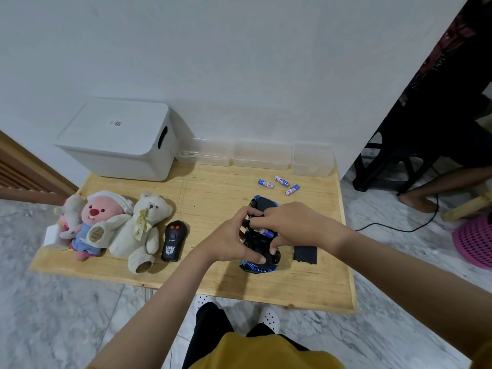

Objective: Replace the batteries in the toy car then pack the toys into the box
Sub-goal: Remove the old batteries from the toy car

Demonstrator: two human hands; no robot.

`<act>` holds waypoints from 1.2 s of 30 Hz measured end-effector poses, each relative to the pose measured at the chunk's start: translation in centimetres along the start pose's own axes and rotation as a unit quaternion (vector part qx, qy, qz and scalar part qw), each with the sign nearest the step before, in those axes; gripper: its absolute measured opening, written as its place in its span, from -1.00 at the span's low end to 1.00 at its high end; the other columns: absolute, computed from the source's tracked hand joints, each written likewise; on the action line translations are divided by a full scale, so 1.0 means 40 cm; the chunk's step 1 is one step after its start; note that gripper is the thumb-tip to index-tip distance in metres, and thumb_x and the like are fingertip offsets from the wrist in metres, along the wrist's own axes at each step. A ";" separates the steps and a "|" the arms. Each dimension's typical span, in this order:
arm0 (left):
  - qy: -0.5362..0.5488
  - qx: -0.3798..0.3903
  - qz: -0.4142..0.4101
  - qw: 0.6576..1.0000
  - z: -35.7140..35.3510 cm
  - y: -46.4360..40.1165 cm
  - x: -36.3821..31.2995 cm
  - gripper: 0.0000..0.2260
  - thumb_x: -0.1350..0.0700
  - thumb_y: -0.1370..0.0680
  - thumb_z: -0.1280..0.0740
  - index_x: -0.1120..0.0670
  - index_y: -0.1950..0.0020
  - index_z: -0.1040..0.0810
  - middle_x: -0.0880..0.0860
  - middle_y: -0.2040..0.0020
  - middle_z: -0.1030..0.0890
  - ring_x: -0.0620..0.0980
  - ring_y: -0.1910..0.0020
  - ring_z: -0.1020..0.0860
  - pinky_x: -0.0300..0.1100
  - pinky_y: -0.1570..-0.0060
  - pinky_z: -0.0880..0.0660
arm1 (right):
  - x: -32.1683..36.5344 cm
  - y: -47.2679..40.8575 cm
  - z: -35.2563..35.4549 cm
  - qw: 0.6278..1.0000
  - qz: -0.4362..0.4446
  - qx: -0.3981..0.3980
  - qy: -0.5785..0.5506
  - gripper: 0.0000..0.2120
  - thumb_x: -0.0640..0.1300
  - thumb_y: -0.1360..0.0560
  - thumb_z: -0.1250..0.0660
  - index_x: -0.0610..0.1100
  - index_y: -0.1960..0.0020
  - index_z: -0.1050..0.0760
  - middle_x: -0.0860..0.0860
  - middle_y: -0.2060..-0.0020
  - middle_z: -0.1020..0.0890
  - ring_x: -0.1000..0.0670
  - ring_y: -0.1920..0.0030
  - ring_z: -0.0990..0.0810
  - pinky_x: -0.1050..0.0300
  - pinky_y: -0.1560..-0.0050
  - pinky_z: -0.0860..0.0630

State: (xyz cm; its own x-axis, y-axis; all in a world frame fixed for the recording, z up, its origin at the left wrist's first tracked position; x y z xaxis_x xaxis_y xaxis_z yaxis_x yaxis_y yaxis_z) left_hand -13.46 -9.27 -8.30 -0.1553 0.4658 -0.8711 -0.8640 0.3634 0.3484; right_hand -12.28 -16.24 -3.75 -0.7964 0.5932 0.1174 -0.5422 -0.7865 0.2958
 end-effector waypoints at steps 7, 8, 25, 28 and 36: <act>0.037 -0.024 0.001 0.999 -0.001 0.014 0.026 -0.30 0.17 -0.24 -0.61 -0.21 -0.18 -0.30 -0.06 -0.06 -0.52 -0.04 0.00 -0.55 -0.17 0.05 -0.56 | -0.020 0.022 0.021 0.985 -0.017 -0.115 -0.124 -0.79 0.04 -0.50 -0.33 -0.05 -0.05 -0.46 0.08 0.13 -0.52 -0.04 0.19 -0.53 -0.01 0.27 -0.48; 0.035 -0.027 0.000 0.999 -0.003 0.013 0.027 -0.28 0.16 -0.23 -0.62 -0.22 -0.20 -0.29 -0.06 -0.07 -0.52 -0.03 -0.01 -0.57 -0.16 0.04 -0.57 | -0.029 0.026 0.019 0.977 -0.031 -0.140 -0.159 -0.84 0.00 -0.51 -0.32 -0.06 -0.01 -0.48 0.08 0.14 -0.58 -0.03 0.17 -0.56 -0.03 0.24 -0.50; 0.004 -0.019 0.079 0.997 -0.015 -0.040 0.142 -0.18 0.29 -0.32 -0.53 -0.15 -0.37 -0.13 -0.12 -0.10 -0.49 -0.14 -0.04 -0.54 -0.26 0.00 -0.54 | -0.126 0.097 -0.228 0.267 -0.276 -0.216 -0.898 -0.75 -0.09 -0.53 -0.11 -0.18 -0.04 -0.51 -0.01 0.38 -0.48 0.08 0.56 -0.33 0.29 0.60 -0.26; -0.013 -0.004 0.094 0.995 -0.013 -0.055 0.154 -0.15 0.25 -0.30 -0.53 -0.17 -0.37 -0.07 0.02 -0.14 -0.51 0.03 -0.10 -0.56 -0.01 -0.15 -0.52 | -0.131 0.093 -0.233 0.262 -0.290 -0.204 -0.898 -0.79 0.02 -0.56 -0.22 -0.12 0.01 -0.48 -0.01 0.38 -0.50 0.07 0.48 -0.46 0.27 0.54 -0.44; -0.087 0.000 0.142 0.986 -0.001 -0.085 0.171 -0.08 0.08 -0.22 -0.54 -0.30 -0.34 -0.01 0.07 -0.28 -0.36 0.10 -0.30 -0.36 0.04 -0.26 -0.41 | -0.215 0.081 -0.211 0.397 -0.357 -0.212 -0.819 -0.80 0.04 -0.52 -0.32 -0.09 0.05 -0.47 0.02 0.41 -0.48 0.07 0.46 -0.45 0.20 0.45 -0.41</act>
State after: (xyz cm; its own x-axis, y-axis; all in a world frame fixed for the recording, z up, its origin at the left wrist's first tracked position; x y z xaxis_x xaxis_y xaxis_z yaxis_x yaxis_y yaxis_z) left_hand -11.60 -7.36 -15.48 -0.3064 0.6796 -0.6665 -0.7973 0.1993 0.5697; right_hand -9.45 -25.36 -11.82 0.6542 -0.2655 0.7082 -0.7457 -0.0698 0.6626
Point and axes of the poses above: each hand's wrist, its own y-axis away from the middle knuckle, its own z-axis out of the back of the hand, x = y × z, the point moved 10 cm from there along -y, towards the middle knuckle
